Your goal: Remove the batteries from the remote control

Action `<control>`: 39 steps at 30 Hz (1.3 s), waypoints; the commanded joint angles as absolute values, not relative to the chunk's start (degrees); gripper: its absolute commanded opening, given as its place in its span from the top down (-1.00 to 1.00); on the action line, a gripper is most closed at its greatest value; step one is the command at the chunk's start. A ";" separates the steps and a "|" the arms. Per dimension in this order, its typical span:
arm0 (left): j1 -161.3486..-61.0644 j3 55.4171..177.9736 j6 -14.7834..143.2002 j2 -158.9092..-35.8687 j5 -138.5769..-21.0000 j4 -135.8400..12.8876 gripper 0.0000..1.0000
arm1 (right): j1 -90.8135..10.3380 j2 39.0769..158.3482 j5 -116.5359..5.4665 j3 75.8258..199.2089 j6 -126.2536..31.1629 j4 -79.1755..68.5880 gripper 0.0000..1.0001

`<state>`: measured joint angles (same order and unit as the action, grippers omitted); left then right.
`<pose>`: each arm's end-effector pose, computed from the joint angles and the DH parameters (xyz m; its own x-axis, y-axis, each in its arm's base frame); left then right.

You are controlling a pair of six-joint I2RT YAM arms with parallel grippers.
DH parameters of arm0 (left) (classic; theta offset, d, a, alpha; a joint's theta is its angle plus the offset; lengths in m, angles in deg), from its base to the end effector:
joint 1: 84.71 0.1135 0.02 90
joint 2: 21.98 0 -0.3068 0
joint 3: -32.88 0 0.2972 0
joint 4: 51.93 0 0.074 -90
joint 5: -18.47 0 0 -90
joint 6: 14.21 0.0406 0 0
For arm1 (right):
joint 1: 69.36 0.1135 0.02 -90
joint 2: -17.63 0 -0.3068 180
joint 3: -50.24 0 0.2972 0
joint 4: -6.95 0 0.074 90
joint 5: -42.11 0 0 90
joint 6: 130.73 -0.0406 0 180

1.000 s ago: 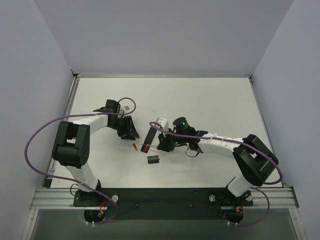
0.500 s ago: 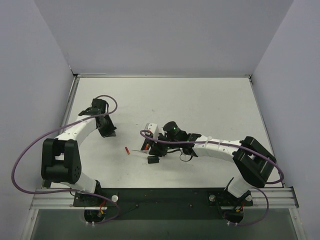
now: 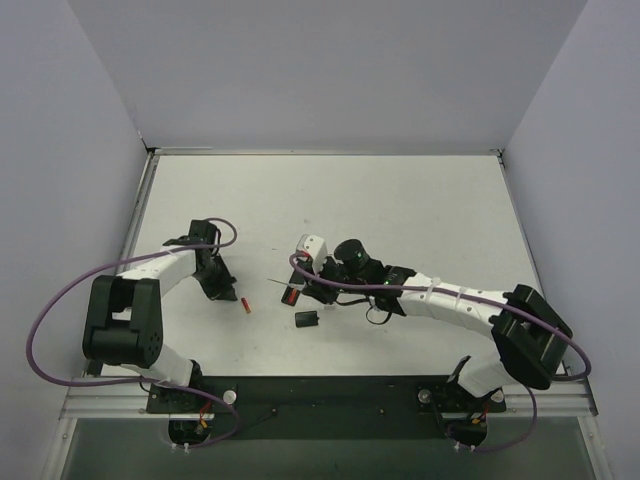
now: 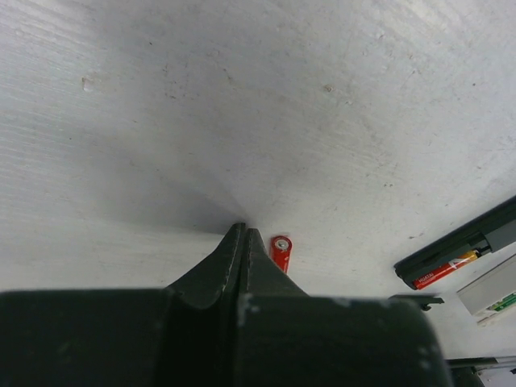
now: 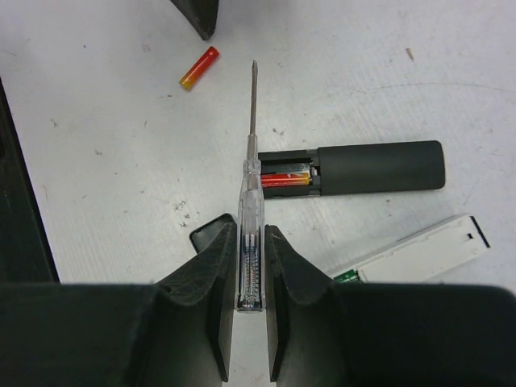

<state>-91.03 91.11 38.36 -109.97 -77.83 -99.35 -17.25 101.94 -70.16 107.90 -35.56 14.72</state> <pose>0.2903 -0.0366 0.1611 -0.8508 -0.5136 -0.1112 -0.4829 0.8476 -0.2198 0.2094 0.2942 0.2494 -0.1123 -0.2800 -0.9534 -0.9646 0.2612 0.0369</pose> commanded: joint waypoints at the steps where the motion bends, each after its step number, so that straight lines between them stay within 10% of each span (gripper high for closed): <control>1: -91.56 90.06 37.91 -108.38 -79.96 -98.21 1.00 | -17.24 97.88 -62.86 107.32 -35.46 12.09 1.00; 16: -91.30 93.21 39.84 -104.78 -80.14 -98.12 1.00 | -18.30 93.48 -60.20 106.44 -36.77 7.17 1.00; 18: -91.38 95.50 40.89 -103.99 -80.58 -96.81 0.33 | -18.30 93.39 -58.54 107.67 -37.65 4.28 1.00; 20: -91.91 96.81 41.16 -104.68 -82.59 -94.79 0.14 | -18.47 93.22 -57.13 108.46 -38.18 1.21 1.00; 39: -104.39 99.29 39.76 -119.19 -100.35 -83.89 0.34 | -19.09 83.90 -49.58 111.45 -43.01 -15.59 1.00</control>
<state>-103.49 101.04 41.99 -118.86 -94.90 -90.08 -18.71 86.47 -54.27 108.21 -40.00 -10.44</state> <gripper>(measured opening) 0.336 0.123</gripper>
